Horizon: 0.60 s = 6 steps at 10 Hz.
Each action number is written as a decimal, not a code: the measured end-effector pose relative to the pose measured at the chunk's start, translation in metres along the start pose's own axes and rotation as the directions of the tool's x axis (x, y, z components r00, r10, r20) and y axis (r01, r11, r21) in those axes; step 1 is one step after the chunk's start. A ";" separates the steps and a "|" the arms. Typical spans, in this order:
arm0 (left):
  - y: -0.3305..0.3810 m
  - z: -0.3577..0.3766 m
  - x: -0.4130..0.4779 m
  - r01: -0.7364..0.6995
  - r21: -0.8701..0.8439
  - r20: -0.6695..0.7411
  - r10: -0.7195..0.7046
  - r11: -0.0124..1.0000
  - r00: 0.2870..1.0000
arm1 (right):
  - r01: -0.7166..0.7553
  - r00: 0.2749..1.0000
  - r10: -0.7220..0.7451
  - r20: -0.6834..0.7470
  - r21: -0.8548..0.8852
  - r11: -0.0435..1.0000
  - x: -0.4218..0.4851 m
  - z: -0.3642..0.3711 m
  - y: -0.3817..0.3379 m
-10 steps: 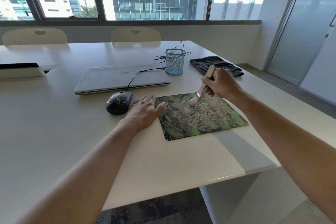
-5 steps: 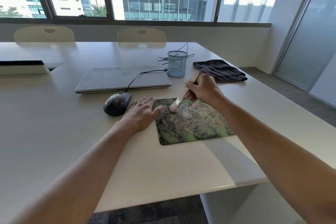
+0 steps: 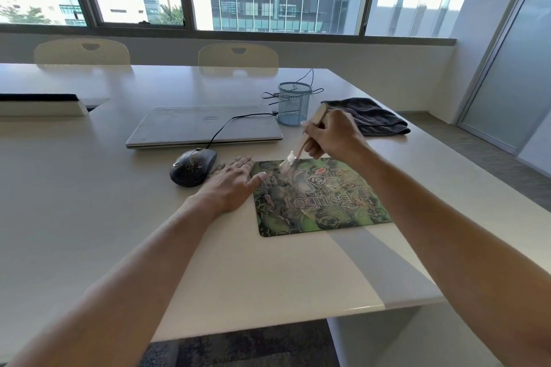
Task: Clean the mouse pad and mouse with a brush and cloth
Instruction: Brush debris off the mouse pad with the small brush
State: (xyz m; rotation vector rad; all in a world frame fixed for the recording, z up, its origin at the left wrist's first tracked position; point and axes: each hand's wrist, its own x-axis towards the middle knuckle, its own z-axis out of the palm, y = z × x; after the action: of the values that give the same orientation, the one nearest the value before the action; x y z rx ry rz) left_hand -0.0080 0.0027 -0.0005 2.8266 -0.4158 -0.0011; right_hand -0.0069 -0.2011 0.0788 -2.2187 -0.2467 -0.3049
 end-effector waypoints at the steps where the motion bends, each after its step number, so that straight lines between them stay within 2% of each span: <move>1: 0.000 0.000 -0.001 0.000 -0.005 0.001 0.000 1.000 1.000 | -0.041 0.998 0.040 0.039 0.029 0.999 -0.003 0.005 0.006; 3: 0.000 0.000 0.001 0.004 0.012 -0.006 -0.003 1.000 1.000 | -0.113 0.994 0.112 -0.012 -0.050 0.992 -0.005 -0.040 0.041; 4: -0.001 0.000 0.001 0.002 0.021 -0.014 -0.001 1.000 1.000 | -0.137 0.990 0.134 -0.032 -0.159 0.978 -0.003 -0.060 0.050; 5: -0.001 0.001 0.001 0.002 0.025 -0.011 -0.001 1.000 1.000 | -0.121 0.993 0.115 -0.039 -0.250 0.961 0.000 -0.070 0.049; 6: 0.000 0.001 0.001 0.005 0.032 -0.008 -0.005 0.999 1.000 | -0.054 0.998 0.041 -0.053 -0.252 0.966 0.002 -0.065 0.039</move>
State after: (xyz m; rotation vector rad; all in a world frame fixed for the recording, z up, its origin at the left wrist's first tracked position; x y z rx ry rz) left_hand -0.0075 0.0022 -0.0010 2.8581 -0.4110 0.0156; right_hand -0.0029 -0.2762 0.0898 -2.4619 -0.1337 -0.3807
